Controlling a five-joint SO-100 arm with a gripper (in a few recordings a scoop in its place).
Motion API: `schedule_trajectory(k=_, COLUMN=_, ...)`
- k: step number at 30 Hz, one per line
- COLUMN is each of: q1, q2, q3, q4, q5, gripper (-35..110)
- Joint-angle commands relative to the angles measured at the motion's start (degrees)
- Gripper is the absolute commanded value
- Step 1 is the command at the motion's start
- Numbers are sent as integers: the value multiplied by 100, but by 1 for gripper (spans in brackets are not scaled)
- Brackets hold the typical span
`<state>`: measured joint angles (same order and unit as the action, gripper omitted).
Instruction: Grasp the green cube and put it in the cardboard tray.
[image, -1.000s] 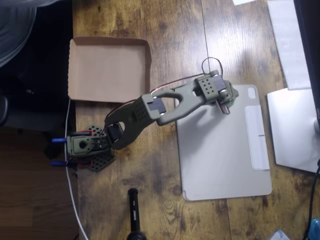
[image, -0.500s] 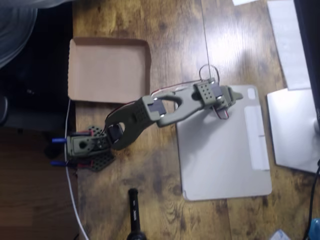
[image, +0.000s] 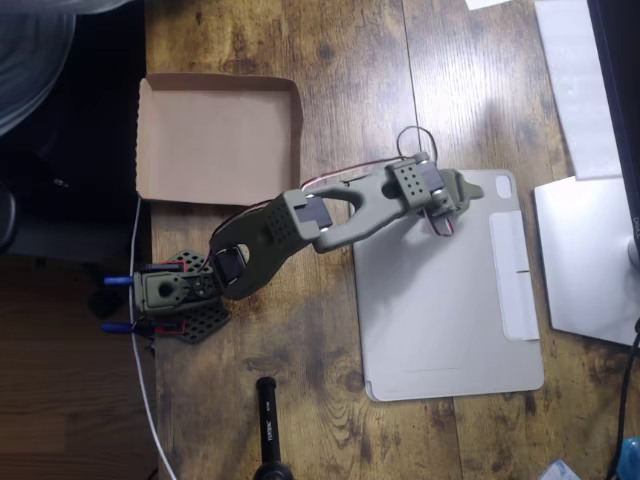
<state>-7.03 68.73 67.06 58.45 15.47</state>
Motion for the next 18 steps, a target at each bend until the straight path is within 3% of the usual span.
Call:
schedule_trajectory(k=1, q1=-158, q2=378, q3=62, q4=-44, q5=97, gripper=38)
schedule_trajectory(k=13, q1=-44, q2=369, q3=185, q4=-475, q5=132, gripper=9)
schedule_trajectory(k=18, q1=-9, q2=369, q3=369, q4=-633, q5=97, gripper=7)
